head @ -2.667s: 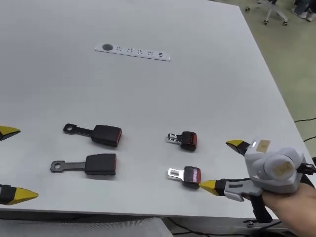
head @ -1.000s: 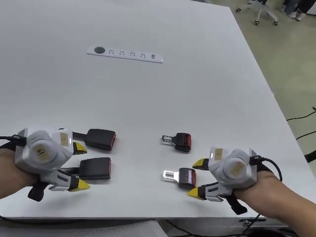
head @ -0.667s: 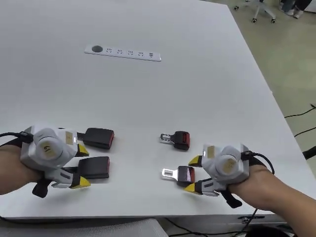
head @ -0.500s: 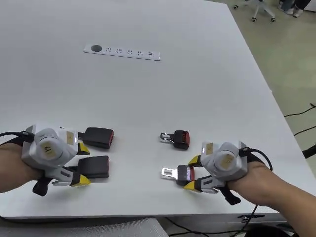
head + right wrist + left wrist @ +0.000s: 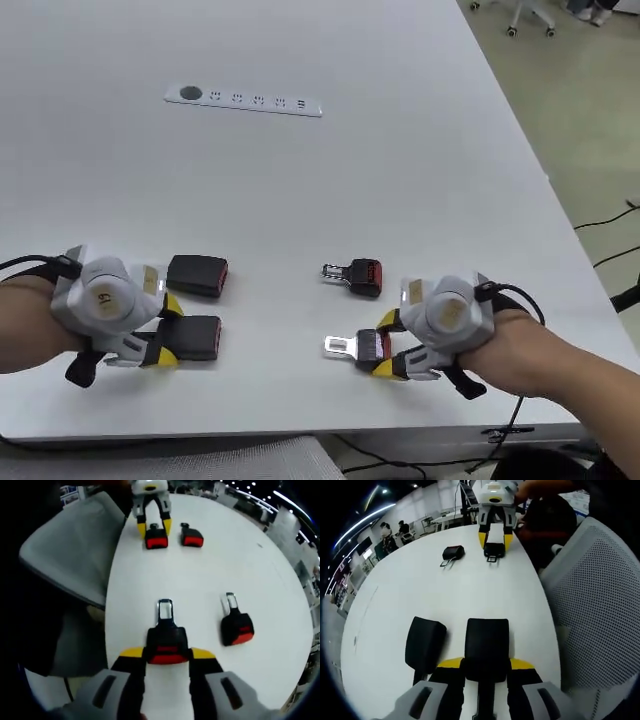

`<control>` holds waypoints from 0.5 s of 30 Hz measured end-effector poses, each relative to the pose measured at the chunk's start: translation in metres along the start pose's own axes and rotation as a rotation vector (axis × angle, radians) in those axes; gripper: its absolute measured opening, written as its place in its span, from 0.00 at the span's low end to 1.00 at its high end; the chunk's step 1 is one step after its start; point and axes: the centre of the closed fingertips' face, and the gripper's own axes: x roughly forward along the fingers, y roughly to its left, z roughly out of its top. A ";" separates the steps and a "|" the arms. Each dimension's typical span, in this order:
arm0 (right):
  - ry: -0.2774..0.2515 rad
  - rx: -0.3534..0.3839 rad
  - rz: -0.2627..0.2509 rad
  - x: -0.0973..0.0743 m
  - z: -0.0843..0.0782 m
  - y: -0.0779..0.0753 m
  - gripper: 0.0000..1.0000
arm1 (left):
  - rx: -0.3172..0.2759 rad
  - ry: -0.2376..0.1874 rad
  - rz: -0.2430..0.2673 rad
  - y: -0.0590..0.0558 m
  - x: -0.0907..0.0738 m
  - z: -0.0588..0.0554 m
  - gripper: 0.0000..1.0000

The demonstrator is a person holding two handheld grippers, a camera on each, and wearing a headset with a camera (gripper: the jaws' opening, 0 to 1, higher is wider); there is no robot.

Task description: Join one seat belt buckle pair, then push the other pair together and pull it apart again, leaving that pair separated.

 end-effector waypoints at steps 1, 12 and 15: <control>0.000 -0.007 0.004 0.000 0.000 0.000 0.33 | 0.003 0.000 -0.004 0.000 0.000 0.000 0.33; 0.000 -0.020 0.007 0.001 0.002 -0.003 0.32 | 0.009 0.013 -0.024 -0.001 0.000 0.002 0.33; -0.006 -0.031 -0.007 0.003 0.007 -0.001 0.32 | 0.005 0.014 -0.027 -0.001 0.000 0.002 0.33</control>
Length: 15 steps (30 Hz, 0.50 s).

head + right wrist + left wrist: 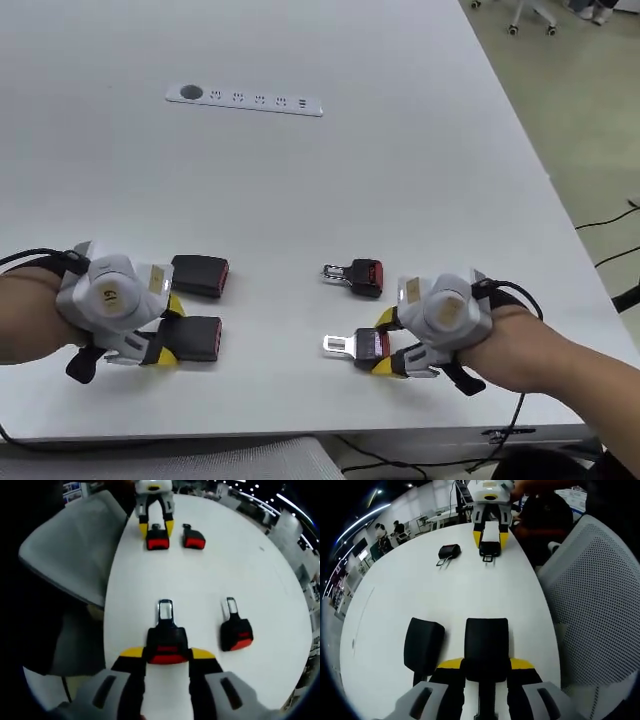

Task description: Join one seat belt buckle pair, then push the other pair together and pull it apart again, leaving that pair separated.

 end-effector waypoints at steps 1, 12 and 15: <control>-0.007 0.001 -0.003 0.001 0.003 0.001 0.32 | 0.000 0.000 0.000 0.000 0.000 0.000 0.33; -0.065 0.009 0.006 0.014 0.033 0.008 0.33 | 0.004 0.002 0.002 0.002 0.001 -0.002 0.33; -0.083 0.004 0.006 0.020 0.046 0.011 0.33 | 0.004 0.001 0.001 0.002 0.001 -0.003 0.33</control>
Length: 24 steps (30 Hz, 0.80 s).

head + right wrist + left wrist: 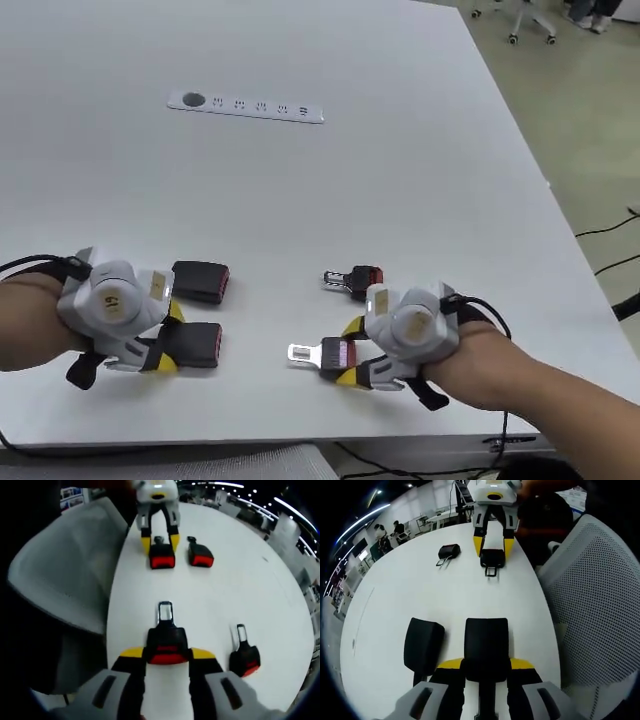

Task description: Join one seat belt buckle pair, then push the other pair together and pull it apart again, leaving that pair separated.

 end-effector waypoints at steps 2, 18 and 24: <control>-0.009 -0.003 0.003 0.004 0.007 0.002 0.33 | 0.000 0.001 0.000 0.001 0.000 -0.001 0.33; -0.057 0.007 0.005 0.023 0.042 0.006 0.32 | 0.007 0.002 -0.003 0.003 0.003 -0.003 0.33; -0.058 0.012 -0.005 0.030 0.053 0.003 0.32 | 0.008 0.003 -0.005 0.003 0.003 -0.003 0.33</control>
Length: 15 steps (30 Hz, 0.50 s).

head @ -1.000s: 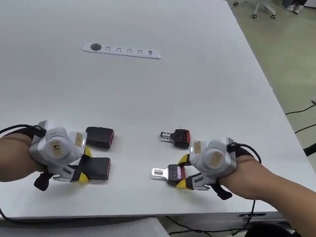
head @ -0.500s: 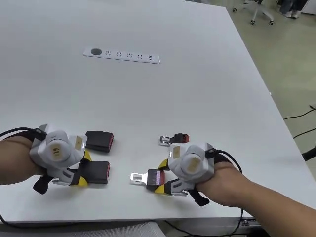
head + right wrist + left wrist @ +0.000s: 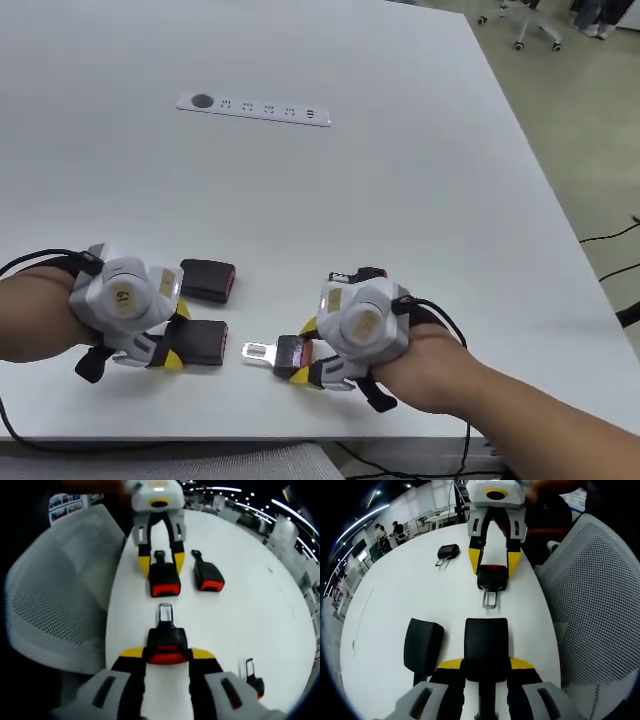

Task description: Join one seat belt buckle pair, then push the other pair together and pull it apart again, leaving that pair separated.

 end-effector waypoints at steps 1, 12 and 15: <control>0.001 -0.003 -0.002 0.001 0.001 -0.001 0.32 | 0.000 0.001 -0.001 0.000 0.000 0.000 0.33; 0.018 -0.011 -0.002 0.009 0.014 -0.003 0.32 | -0.004 -0.001 -0.003 -0.001 0.000 -0.001 0.33; 0.019 -0.010 -0.001 0.010 0.016 -0.002 0.32 | -0.003 0.003 -0.005 0.000 0.000 -0.001 0.33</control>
